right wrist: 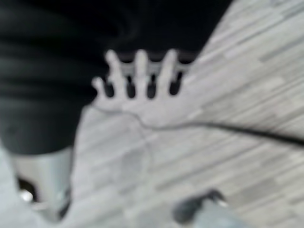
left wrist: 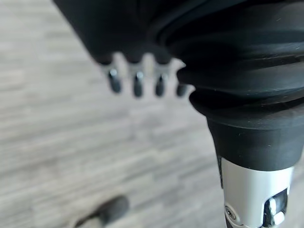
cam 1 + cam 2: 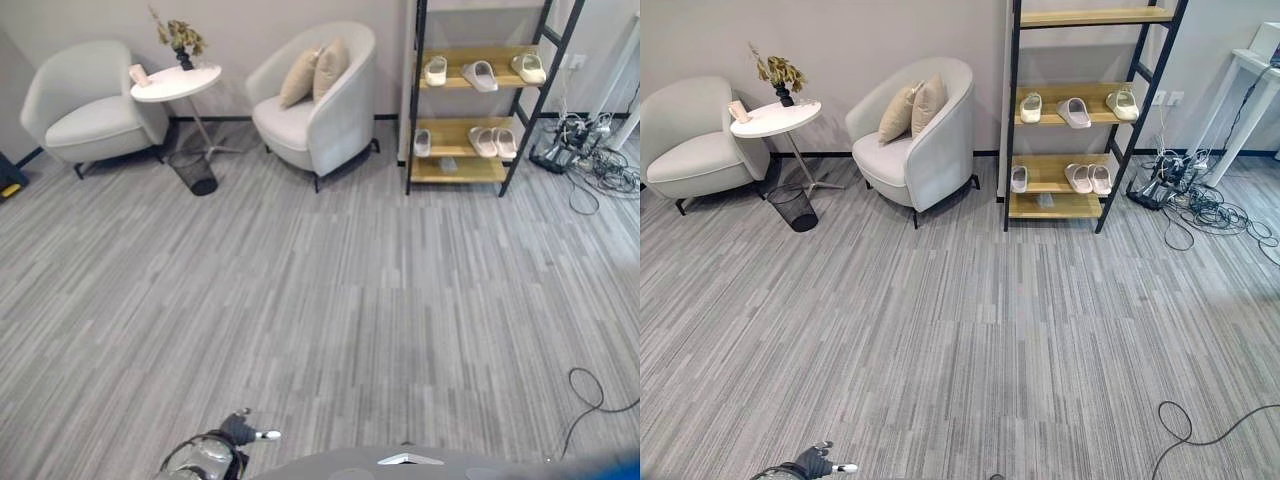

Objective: Arrange the slippers neatly on the shoe rack.

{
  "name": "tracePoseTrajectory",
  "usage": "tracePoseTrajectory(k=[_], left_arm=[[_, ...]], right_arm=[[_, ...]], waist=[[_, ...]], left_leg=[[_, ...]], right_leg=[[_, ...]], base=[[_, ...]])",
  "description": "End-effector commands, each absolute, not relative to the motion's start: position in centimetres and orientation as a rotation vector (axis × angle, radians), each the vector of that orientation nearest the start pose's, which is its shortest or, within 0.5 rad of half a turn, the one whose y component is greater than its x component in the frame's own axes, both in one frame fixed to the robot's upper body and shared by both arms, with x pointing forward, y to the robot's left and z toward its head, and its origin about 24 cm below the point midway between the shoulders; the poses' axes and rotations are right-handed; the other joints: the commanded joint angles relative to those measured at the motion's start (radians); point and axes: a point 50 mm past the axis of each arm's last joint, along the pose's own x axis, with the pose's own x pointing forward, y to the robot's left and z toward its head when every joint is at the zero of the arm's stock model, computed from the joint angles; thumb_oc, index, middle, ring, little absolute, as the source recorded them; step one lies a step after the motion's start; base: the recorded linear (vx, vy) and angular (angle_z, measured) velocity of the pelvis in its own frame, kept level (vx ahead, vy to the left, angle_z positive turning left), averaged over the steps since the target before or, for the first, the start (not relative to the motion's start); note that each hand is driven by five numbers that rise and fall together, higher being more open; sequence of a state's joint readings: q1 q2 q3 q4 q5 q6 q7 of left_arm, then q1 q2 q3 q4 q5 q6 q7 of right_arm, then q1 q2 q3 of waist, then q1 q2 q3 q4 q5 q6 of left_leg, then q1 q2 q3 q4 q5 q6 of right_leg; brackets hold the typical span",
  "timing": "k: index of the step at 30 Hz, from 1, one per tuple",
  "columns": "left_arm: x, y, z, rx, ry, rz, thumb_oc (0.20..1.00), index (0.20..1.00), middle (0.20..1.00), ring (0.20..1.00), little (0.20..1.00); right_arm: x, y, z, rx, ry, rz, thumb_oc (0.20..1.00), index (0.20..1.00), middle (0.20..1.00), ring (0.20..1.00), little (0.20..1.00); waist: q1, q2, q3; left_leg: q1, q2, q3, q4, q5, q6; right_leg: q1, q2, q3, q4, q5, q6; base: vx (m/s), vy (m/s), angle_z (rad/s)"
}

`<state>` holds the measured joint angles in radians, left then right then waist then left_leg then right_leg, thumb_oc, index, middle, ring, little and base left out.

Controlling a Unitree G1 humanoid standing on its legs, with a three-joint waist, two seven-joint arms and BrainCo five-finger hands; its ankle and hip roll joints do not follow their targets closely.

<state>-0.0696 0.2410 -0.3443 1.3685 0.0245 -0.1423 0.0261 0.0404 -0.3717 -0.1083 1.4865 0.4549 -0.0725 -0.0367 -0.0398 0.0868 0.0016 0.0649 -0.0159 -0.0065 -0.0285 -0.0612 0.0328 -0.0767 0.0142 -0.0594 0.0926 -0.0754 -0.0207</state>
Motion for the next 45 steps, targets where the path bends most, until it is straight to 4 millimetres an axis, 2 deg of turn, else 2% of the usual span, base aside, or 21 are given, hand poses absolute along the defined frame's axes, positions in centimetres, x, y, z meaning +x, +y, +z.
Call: tracePoseTrajectory(k=[1,12,15,20,22,23,26,27,28,29,30,32,33,35,38,40,41,42,43,44,45], left_arm=[[9.9,23.4,-16.0,0.484,1.173,-0.101,1.0,1.0,1.0,1.0,1.0],[10.4,20.8,-16.3,0.395,1.135,-0.143,1.0,1.0,1.0,1.0,1.0],[11.1,19.4,-16.3,0.397,1.105,-0.185,1.0,1.0,1.0,1.0,1.0],[13.3,18.2,-15.7,0.411,1.021,-0.236,1.0,1.0,1.0,1.0,1.0],[14.1,18.0,-15.5,0.421,0.994,-0.25,1.0,1.0,1.0,1.0,1.0],[15.2,17.6,-15.0,0.448,0.951,-0.279,1.0,1.0,1.0,1.0,1.0],[16.4,17.1,-14.5,0.494,0.898,-0.317,1.0,1.0,1.0,1.0,1.0],[16.4,17.2,-14.5,0.5,0.895,-0.316,1.0,1.0,1.0,1.0,1.0],[16.4,17.5,-14.5,0.483,0.893,-0.289,1.0,1.0,1.0,1.0,1.0],[15.5,18.0,-14.8,0.445,0.93,-0.249,1.0,1.0,1.0,1.0,1.0],[14.5,18.6,-15.2,0.422,0.969,-0.211,1.0,1.0,1.0,1.0,1.0],[12.5,19.9,-15.8,0.406,1.051,-0.163,1.0,1.0,1.0,1.0,1.0],[11.0,21.0,-16.1,0.413,1.107,-0.135,1.0,1.0,1.0,1.0,1.0],[9.9,21.8,-16.3,0.411,1.153,-0.103,1.0,1.0,1.0,1.0,1.0],[9.4,22.4,-16.3,0.409,1.165,-0.084,1.0,1.0,1.0,1.0,1.0],[10.1,22.7,-16.0,0.397,1.136,-0.056,1.0,1.0,1.0,1.0,1.0],[11.5,22.5,-15.7,0.415,1.093,-0.065,1.0,1.0,1.0,1.0,1.0],[11.5,22.5,-15.7,0.415,1.093,-0.065,1.0,1.0,1.0,1.0,1.0],[12.6,22.2,-15.3,0.439,1.049,-0.087,1.0,1.0,1.0,1.0,1.0],[12.6,22.2,-15.3,0.439,1.049,-0.087,1.0,1.0,1.0,1.0,1.0],[13.3,22.0,-15.1,0.448,1.026,-0.09,1.0,1.0,1.0,1.0,1.0]], right_arm=[[1.6,-29.9,-15.2,0.043,1.311,-0.694,1.0,1.0,1.0,1.0,1.0],[3.6,-28.3,-15.7,0.13,1.246,-0.692,1.0,1.0,1.0,1.0,1.0],[5.1,-28.4,-15.5,0.122,1.202,-0.675,1.0,1.0,1.0,1.0,1.0],[2.4,-26.8,-16.3,0.071,1.331,-0.596,1.0,1.0,1.0,1.0,1.0],[2.4,-26.8,-16.3,0.053,1.344,-0.578,1.0,1.0,1.0,1.0,1.0],[2.9,-26.9,-16.2,0.021,1.334,-0.551,1.0,1.0,1.0,1.0,1.0],[4.3,-27.2,-16.0,-0.072,1.318,-0.472,1.0,1.0,1.0,1.0,1.0],[5.0,-27.5,-15.8,-0.102,1.302,-0.449,1.0,1.0,1.0,1.0,1.0],[6.6,-27.9,-15.4,-0.133,1.251,-0.42,1.0,1.0,1.0,1.0,1.0],[7.5,-27.6,-15.4,-0.156,1.226,-0.38,1.0,1.0,1.0,1.0,1.0],[8.2,-27.0,-15.4,-0.179,1.206,-0.343,1.0,1.0,1.0,1.0,1.0],[8.3,-26.6,-15.5,-0.211,1.212,-0.294,1.0,1.0,1.0,1.0,1.0],[8.0,-26.3,-15.7,-0.214,1.223,-0.275,1.0,1.0,1.0,1.0,1.0],[7.8,-25.9,-15.9,-0.205,1.231,-0.265,1.0,1.0,1.0,1.0,1.0],[7.3,-25.0,-16.2,-0.195,1.251,-0.243,1.0,1.0,1.0,1.0,1.0],[7.0,-24.4,-16.4,-0.176,1.258,-0.229,1.0,1.0,1.0,1.0,1.0],[8.1,-24.2,-16.3,-0.187,1.229,-0.206,1.0,1.0,1.0,1.0,1.0],[8.1,-24.2,-16.3,-0.187,1.229,-0.206,1.0,1.0,1.0,1.0,1.0],[9.3,-24.1,-16.0,-0.19,1.181,-0.202,1.0,1.0,1.0,1.0,1.0],[9.3,-24.1,-16.0,-0.19,1.181,-0.202,1.0,1.0,1.0,1.0,1.0],[9.6,-24.0,-15.9,-0.198,1.166,-0.199,1.0,1.0,1.0,1.0,1.0]], waist=[[-0.014,-0.047,-0.031],[-0.024,-0.029,-0.015],[-0.033,-0.006,0.025],[-0.062,-0.019,0.025],[-0.068,-0.035,0.036],[-0.062,-0.057,0.066],[-0.049,-0.087,0.106],[-0.038,-0.089,0.114],[-0.008,-0.088,0.123],[0.019,-0.078,0.118],[0.043,-0.068,0.117],[0.078,-0.061,0.108],[0.082,-0.067,0.087],[0.083,-0.083,0.066],[0.09,-0.102,0.044],[0.1,-0.12,0.027],[0.095,-0.117,0.041],[0.095,-0.118,0.041],[0.076,-0.073,0.068],[0.075,-0.075,0.069],[0.054,-0.045,0.084]], left_leg=[[-0.031,-0.006,-0.038,-0.059,0.044,-0.08],[-0.013,0.002,-0.013,-0.059,0.036,-0.079],[-0.006,0.025,0.03,-0.059,0.041,-0.079],[0.024,0.068,0.023,-0.055,0.045,-0.105],[-0.001,0.091,0.026,0.036,0.016,-0.113],[-0.075,0.096,0.028,0.2,0.014,-0.119],[-0.207,0.115,0.068,0.452,0.047,-0.093],[-0.234,0.093,0.063,0.486,0.034,-0.086],[-0.295,0.011,0.034,0.462,-0.005,-0.071],[-0.323,-0.03,0.021,0.354,0.015,-0.07],[-0.334,-0.05,0.008,0.217,0.098,-0.085],[-0.34,-0.044,-0.01,0.071,0.146,-0.087],[-0.328,-0.055,-0.021,0.074,0.171,-0.071],[-0.318,-0.064,-0.012,0.086,0.162,-0.06],[-0.308,-0.075,0.001,0.103,0.133,-0.043],[-0.292,-0.098,0.005,0.127,0.081,-0.019],[-0.255,-0.11,0.001,0.145,0.033,0.011],[-0.256,-0.11,0.002,0.146,0.033,0.011],[-0.185,-0.088,-0.01,0.139,0.002,0.032],[-0.184,-0.09,-0.011,0.139,0.001,0.032],[-0.12,-0.075,-0.03,0.122,-0.022,0.033]], right_leg=[[0.108,-0.075,0.027,-0.18,0.061,0.137],[0.122,-0.087,0.026,-0.18,0.06,0.135],[0.054,-0.09,0.006,-0.049,0.029,0.128],[0.06,-0.053,0.035,-0.013,-0.019,0.099],[0.059,-0.036,0.056,0.003,-0.032,0.085],[0.071,-0.031,0.07,0.005,-0.032,0.07],[0.095,-0.038,0.065,0.003,-0.035,0.047],[0.095,-0.036,0.07,0.013,-0.038,0.043],[0.11,-0.028,0.089,0.01,-0.053,0.045],[0.135,-0.011,0.1,-0.008,-0.064,0.049],[0.175,0.009,0.113,-0.024,-0.079,0.049],[0.237,0.028,0.156,-0.034,-0.111,0.049],[0.262,0.015,0.155,-0.04,-0.119,0.058],[0.268,-0.008,0.161,-0.034,-0.12,0.072],[0.275,-0.038,0.169,-0.02,-0.109,0.094],[0.251,-0.067,0.173,0.055,-0.045,0.131],[0.147,-0.096,0.168,0.27,0.134,0.206],[0.146,-0.096,0.168,0.272,0.133,0.206],[0.042,-0.121,0.098,0.463,0.181,0.18],[0.042,-0.123,0.097,0.468,0.177,0.18],[-0.031,-0.152,0.024,0.478,0.105,0.138]], base=[[0.0,-0.019,-0.05],[0.01,-0.042,-0.05],[-0.04,-0.127,-0.31],[0.09,-0.277,-0.45],[0.06,-0.371,-0.08],[0.01,-0.394,-0.21],[0.04,-0.271,-0.17],[0.19,-0.105,-0.06],[0.35,-0.058,-0.36],[0.5,0.008,-0.03],[0.48,0.045,-0.4],[0.6,0.109,-0.6],[0.65,0.169,-0.95],[0.45,0.167,-0.87],[0.35,0.145,-0.14],[0.43,0.212,-0.02],[0.31,0.18,-0.15],[0.46,0.297,-0.04],[0.24,0.161,-0.32],[0.46,0.239,-0.36],[0.42,0.061,-0.18]])
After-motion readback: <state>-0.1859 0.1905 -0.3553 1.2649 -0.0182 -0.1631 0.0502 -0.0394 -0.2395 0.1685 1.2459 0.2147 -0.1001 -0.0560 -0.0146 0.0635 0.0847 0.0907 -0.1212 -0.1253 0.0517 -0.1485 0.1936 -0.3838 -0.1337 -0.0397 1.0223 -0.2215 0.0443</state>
